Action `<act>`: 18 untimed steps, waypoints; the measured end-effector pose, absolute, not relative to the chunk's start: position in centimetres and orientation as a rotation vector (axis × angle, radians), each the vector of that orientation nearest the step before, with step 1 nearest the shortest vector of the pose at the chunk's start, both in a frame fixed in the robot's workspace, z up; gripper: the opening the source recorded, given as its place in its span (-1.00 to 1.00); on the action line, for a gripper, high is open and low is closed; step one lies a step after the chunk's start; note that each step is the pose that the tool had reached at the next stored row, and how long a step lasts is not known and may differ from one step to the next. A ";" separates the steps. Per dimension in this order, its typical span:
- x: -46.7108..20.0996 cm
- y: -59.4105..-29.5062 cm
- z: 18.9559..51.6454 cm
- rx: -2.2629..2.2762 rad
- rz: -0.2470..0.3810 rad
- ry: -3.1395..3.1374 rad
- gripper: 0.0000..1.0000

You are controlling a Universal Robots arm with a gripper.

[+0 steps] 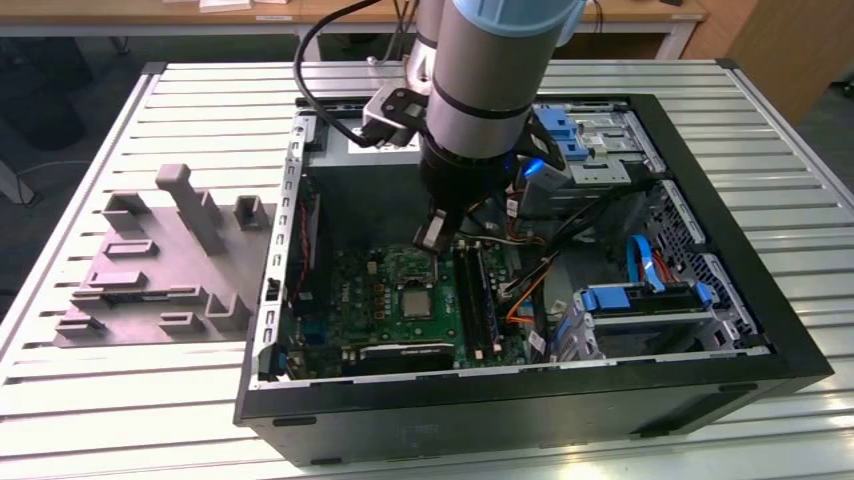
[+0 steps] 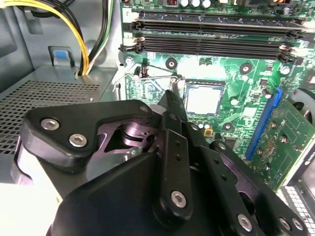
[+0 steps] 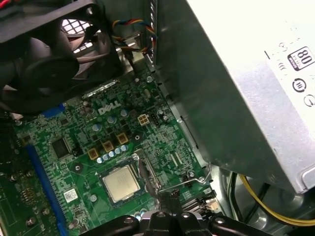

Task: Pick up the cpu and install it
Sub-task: 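Close the cpu cover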

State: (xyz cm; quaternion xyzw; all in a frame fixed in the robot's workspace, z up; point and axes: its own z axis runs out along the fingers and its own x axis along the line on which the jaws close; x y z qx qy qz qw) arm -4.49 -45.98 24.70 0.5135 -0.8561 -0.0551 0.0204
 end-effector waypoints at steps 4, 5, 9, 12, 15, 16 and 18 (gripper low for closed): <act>-4.5 -46.1 24.7 1.598 -0.162 -2.648 -0.79; -4.5 -46.1 24.7 1.600 -0.162 -2.647 -0.79; -4.5 -46.3 24.7 1.605 -0.162 -2.644 -0.79; -4.6 -46.4 24.7 1.608 -0.162 -2.642 -0.79; -4.6 -46.6 24.7 1.611 -0.162 -2.640 -0.79; -4.6 -46.6 24.7 1.611 -0.162 -2.639 -0.79; -4.6 -46.8 24.7 1.612 -0.161 -2.639 -0.79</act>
